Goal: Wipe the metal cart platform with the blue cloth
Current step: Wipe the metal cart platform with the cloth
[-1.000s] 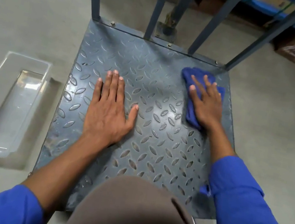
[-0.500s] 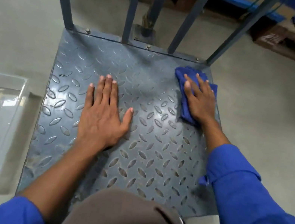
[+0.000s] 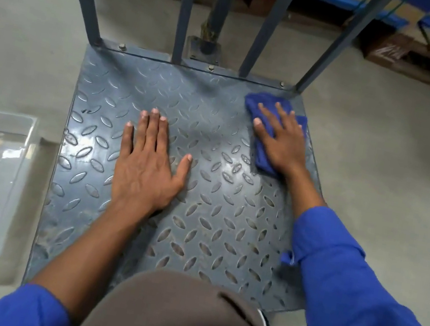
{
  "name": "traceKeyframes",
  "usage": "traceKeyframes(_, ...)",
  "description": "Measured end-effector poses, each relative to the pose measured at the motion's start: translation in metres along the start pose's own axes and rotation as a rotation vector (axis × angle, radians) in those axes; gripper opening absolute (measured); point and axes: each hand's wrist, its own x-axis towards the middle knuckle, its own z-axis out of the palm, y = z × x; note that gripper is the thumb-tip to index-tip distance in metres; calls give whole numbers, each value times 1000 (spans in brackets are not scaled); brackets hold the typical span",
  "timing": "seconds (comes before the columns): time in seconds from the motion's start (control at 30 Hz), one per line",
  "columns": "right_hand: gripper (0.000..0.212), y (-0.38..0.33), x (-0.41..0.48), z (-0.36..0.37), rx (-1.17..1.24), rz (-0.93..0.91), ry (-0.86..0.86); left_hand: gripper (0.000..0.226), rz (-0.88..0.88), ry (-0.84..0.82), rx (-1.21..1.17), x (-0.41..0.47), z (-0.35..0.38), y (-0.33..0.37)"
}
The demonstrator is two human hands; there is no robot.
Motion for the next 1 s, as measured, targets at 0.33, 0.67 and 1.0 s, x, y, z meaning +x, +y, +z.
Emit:
traceKeyframes(0.33, 61, -57, -15, 20, 26, -349, -138, 94, -2, -1, -22, 6, 1, 1)
traceKeyframes(0.67, 59, -19, 47, 0, -39, 44, 14, 96, 2, -2, -27, 13, 0, 5)
traceKeyframes(1.0, 55, 7, -62, 1, 3, -185, -42, 95, 15, -32, -20, -4, -3, -10)
